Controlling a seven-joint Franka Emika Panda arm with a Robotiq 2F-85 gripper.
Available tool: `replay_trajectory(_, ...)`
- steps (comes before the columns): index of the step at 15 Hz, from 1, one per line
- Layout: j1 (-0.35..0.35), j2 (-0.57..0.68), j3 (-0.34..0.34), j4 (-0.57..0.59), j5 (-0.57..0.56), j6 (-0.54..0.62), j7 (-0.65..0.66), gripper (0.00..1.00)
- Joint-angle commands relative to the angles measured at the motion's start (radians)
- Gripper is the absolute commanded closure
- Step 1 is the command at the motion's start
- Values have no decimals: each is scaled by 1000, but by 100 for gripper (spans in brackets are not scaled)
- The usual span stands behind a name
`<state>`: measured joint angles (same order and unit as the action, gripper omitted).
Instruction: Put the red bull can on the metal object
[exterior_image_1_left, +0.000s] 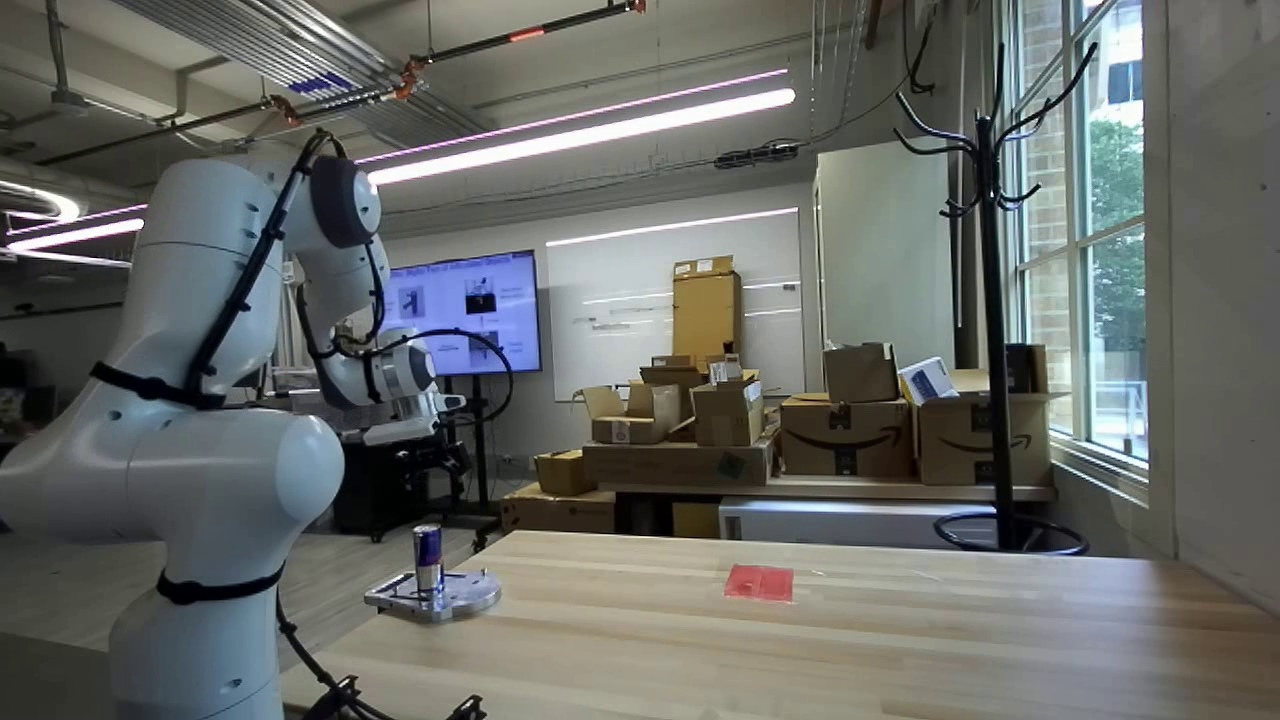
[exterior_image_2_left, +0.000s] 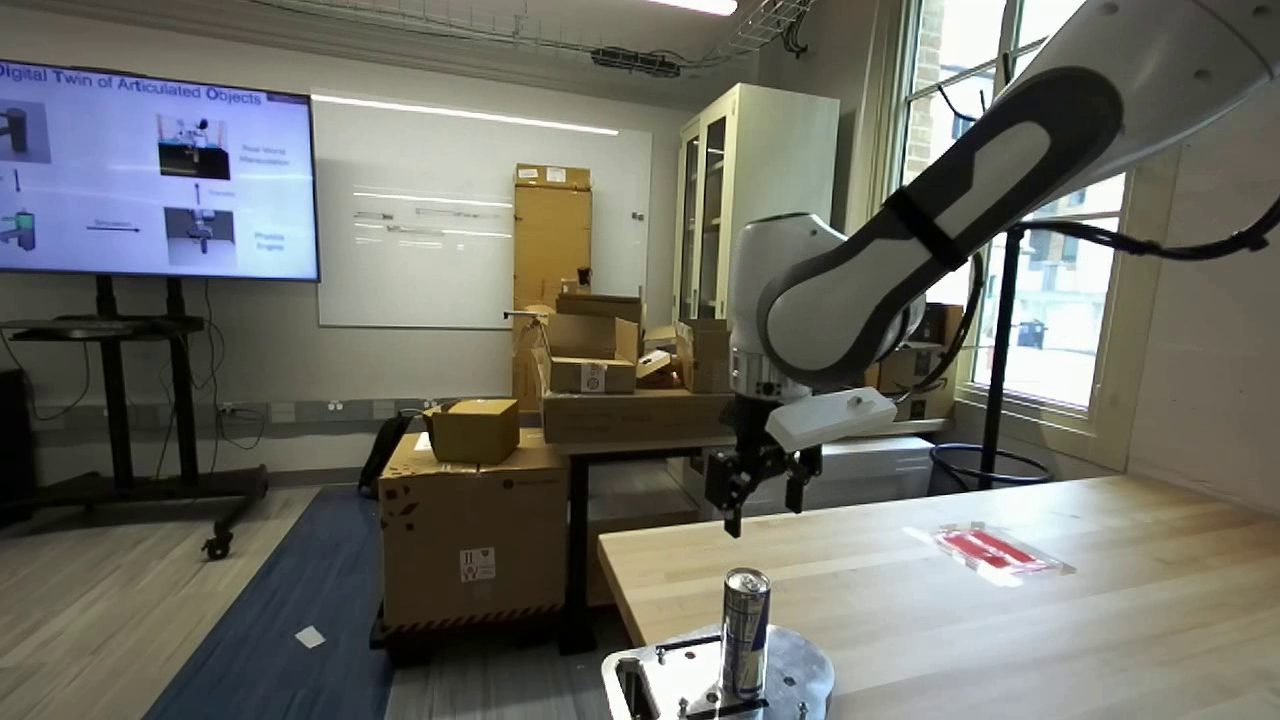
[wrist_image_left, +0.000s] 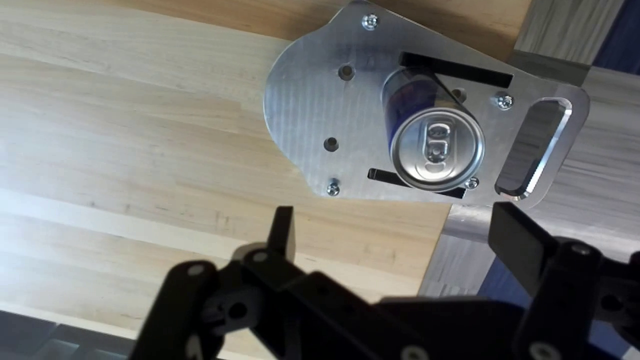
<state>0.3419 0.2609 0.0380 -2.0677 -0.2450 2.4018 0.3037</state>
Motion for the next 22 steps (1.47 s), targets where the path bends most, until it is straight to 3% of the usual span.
replay_trajectory(1,-50,-97,6,-78,-24,-10,35,0)
replay_trajectory(12,-196,-182,-37,-165,-11,-6,51,0)
replay_trajectory(22,-218,-157,-33,-163,-2,-5,35,0)
